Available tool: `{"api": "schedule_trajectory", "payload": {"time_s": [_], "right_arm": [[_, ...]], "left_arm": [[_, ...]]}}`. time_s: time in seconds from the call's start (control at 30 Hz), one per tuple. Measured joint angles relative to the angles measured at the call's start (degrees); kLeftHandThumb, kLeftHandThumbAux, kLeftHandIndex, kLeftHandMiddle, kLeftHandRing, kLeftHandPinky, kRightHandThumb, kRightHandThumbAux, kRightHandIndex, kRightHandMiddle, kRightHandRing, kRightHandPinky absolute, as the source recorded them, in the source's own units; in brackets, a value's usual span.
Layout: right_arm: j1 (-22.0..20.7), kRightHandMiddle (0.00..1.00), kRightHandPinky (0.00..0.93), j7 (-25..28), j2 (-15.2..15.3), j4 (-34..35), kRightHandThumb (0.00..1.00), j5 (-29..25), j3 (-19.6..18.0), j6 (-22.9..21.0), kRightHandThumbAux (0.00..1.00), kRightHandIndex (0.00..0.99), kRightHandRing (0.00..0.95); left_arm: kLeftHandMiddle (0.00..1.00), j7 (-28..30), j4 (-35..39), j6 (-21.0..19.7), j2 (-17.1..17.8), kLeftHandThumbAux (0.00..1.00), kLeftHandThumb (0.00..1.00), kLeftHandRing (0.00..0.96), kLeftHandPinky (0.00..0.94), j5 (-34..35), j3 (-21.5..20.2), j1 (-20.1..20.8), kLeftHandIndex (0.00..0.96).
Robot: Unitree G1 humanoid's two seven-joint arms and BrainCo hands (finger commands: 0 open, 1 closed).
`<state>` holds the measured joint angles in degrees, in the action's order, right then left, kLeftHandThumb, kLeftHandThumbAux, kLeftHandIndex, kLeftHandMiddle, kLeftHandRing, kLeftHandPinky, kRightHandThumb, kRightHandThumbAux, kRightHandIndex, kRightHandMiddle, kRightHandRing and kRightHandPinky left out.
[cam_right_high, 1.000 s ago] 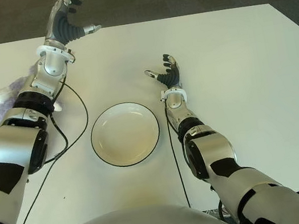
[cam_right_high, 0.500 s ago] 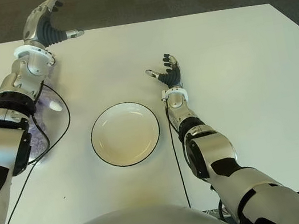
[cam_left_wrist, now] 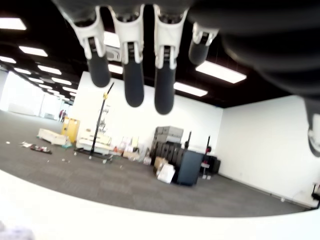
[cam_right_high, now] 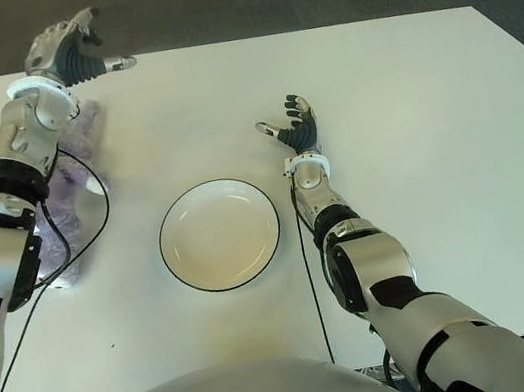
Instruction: Put the doll into the plate.
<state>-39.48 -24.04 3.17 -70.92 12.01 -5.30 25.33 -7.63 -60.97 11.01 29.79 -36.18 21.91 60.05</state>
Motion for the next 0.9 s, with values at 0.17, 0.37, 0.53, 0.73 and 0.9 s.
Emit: {"api": "schedule_trajectory", "payload": {"time_s": [0.17,0.37,0.53,0.73,0.9], "right_arm": [[0.0,0.232,0.245,0.1,0.1,0.0,0.005,0.0,0.0,0.0,0.769,0.172,0.239],[0.0,0.232,0.241,0.1,0.2,0.0,0.001,0.0,0.0,0.0,0.766,0.169,0.239],[0.0,0.224,0.246,0.3,0.2,0.0,0.003,0.0,0.0,0.1,0.765,0.169,0.234],[0.0,0.228,0.247,0.6,0.2,0.0,0.01,-0.1,-0.2,0.2,0.768,0.173,0.237],[0.1,0.23,0.241,0.9,0.3,0.0,0.015,-0.3,-0.3,0.6,0.777,0.178,0.237]], "left_arm": [[0.086,7.0,0.8,-2.8,1.1,0.219,0.0,0.114,0.024,-1.2,2.1,0.0,0.0],[0.022,11.5,3.8,-5.7,2.6,0.238,0.0,0.079,0.0,-2.6,3.8,-0.2,0.0],[0.018,15.0,8.0,-7.8,3.9,0.267,0.0,0.085,0.0,-3.2,4.1,-0.6,0.0],[0.036,19.2,12.8,-9.8,5.5,0.281,0.0,0.172,0.0,-3.4,4.1,-1.3,0.0],[0.09,23.9,16.5,-10.3,6.9,0.284,0.0,0.372,0.0,-3.5,4.3,-2.6,0.0]]}}
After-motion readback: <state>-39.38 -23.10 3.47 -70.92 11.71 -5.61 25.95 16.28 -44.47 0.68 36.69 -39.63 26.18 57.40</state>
